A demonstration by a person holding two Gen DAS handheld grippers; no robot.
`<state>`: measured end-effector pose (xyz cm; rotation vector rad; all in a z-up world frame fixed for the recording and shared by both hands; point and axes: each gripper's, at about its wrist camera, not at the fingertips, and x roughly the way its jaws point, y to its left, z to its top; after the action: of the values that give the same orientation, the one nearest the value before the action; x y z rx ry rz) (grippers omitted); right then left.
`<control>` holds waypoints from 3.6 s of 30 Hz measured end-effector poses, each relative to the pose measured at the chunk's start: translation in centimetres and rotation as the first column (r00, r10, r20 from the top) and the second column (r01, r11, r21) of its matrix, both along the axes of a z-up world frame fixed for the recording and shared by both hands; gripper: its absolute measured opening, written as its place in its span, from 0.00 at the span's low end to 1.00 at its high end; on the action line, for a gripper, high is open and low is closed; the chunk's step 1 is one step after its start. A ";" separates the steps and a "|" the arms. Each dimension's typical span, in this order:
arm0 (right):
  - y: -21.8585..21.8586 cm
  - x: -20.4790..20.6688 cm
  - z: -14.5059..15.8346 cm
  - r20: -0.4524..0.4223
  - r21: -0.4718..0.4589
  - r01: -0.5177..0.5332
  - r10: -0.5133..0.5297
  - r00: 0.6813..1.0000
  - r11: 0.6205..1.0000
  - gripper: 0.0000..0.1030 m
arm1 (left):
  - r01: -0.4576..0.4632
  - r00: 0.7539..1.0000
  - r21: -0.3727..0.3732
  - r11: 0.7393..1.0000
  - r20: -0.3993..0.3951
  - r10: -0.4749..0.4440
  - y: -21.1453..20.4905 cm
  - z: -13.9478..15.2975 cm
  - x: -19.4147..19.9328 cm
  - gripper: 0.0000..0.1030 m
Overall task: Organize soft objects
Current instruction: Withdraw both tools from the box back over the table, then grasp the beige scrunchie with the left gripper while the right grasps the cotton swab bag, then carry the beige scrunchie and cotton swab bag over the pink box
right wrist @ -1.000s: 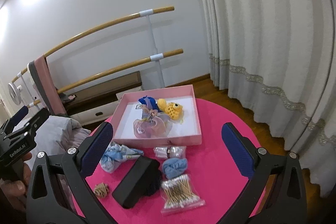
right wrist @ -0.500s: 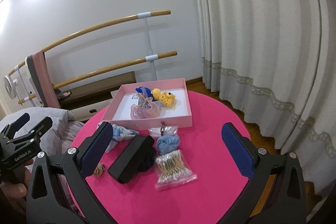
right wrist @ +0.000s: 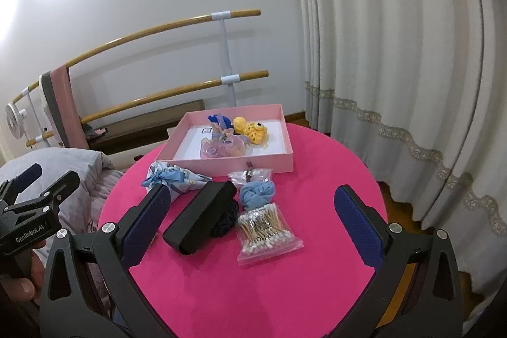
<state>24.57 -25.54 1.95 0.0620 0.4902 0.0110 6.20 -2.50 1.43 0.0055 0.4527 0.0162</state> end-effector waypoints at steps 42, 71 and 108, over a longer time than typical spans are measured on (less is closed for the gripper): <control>-2.0 10.3 -13.8 -0.367 -0.006 -0.004 0.001 0.930 1.000 1.00 | 0.095 0.912 -0.026 0.995 -0.398 -0.097 -0.1 -14.5 15.3 0.67; -2.2 6.3 -9.0 -0.262 -0.003 -0.028 0.026 0.965 1.000 0.42 | 0.121 0.943 -0.056 0.991 -0.307 -0.132 -0.9 -9.5 11.0 0.21; 0.1 17.0 2.8 -0.092 0.035 -0.154 0.156 0.983 0.988 0.43 | 0.104 0.989 -0.053 0.993 -0.103 -0.109 -1.3 2.6 23.5 0.21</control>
<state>41.61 -25.42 4.76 0.0512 0.5884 0.1681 29.67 -3.78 4.01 -0.0162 0.5586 -0.1002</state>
